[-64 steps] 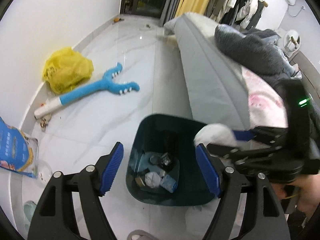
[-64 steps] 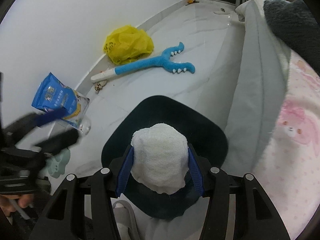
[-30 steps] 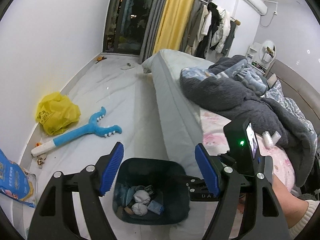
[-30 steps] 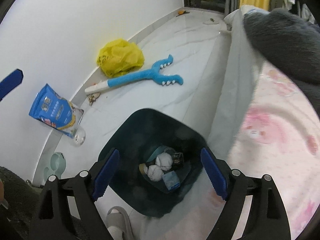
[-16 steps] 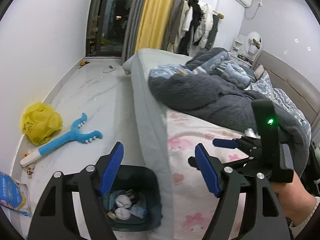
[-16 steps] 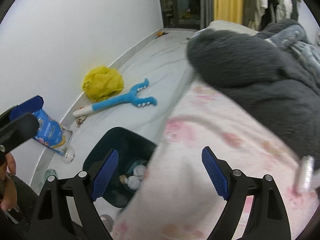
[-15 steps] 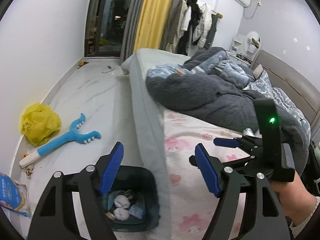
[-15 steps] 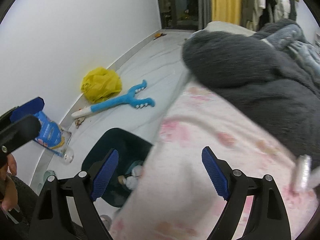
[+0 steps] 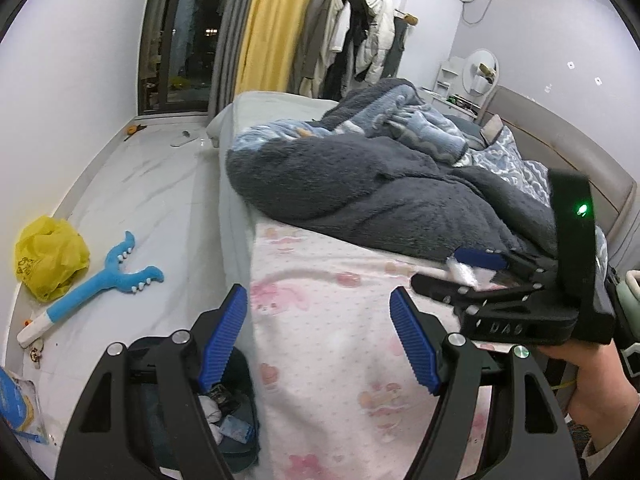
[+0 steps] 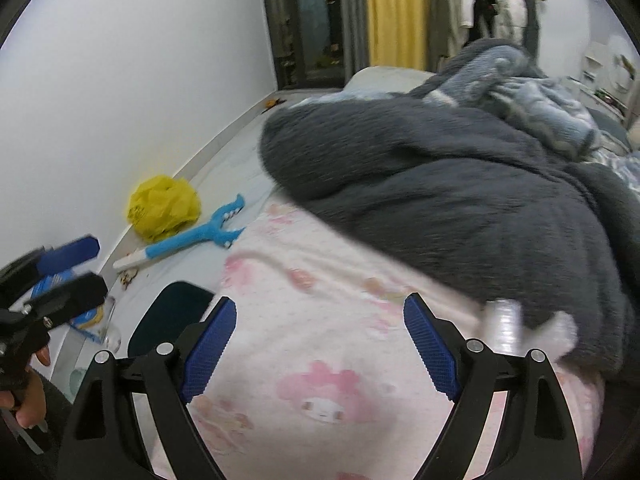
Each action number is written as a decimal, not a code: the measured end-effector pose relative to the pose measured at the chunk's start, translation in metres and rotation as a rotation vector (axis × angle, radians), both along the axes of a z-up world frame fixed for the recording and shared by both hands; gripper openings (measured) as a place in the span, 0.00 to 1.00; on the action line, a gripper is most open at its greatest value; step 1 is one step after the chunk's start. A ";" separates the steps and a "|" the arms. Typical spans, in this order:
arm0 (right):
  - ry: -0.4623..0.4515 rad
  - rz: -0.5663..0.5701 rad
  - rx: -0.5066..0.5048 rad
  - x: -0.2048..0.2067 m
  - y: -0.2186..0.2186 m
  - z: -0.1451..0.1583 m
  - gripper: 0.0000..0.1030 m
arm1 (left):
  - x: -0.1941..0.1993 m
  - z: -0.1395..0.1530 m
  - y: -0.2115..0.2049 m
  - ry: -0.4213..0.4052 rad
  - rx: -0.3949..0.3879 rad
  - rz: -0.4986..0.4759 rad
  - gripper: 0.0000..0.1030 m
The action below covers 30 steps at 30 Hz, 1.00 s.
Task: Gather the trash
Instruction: 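Move both tools back from the bin toward the bed, then grasp one clear bubble-wrap roll on the sheet with the right gripper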
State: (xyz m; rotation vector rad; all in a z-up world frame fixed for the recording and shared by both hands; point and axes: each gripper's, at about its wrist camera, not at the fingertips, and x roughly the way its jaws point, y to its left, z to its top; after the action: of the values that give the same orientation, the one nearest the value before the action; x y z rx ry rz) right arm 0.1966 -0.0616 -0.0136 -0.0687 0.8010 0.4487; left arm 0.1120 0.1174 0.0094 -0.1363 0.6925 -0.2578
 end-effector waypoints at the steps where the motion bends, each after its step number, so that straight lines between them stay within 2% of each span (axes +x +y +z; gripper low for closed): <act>1: -0.005 -0.010 0.001 0.000 -0.006 0.000 0.84 | 0.001 -0.001 -0.003 0.002 0.001 -0.004 0.73; 21: -0.073 -0.175 -0.021 0.002 -0.103 0.006 0.84 | 0.012 -0.010 -0.059 0.019 0.020 -0.087 0.75; 30: -0.049 -0.226 0.008 0.010 -0.134 -0.010 0.84 | 0.019 -0.017 -0.076 0.026 0.027 -0.110 0.77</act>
State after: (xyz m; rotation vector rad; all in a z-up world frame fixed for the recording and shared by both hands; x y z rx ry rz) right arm 0.2068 -0.1960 -0.0234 0.0187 0.7491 0.2356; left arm 0.1306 0.0416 -0.0074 -0.0754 0.7302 -0.3527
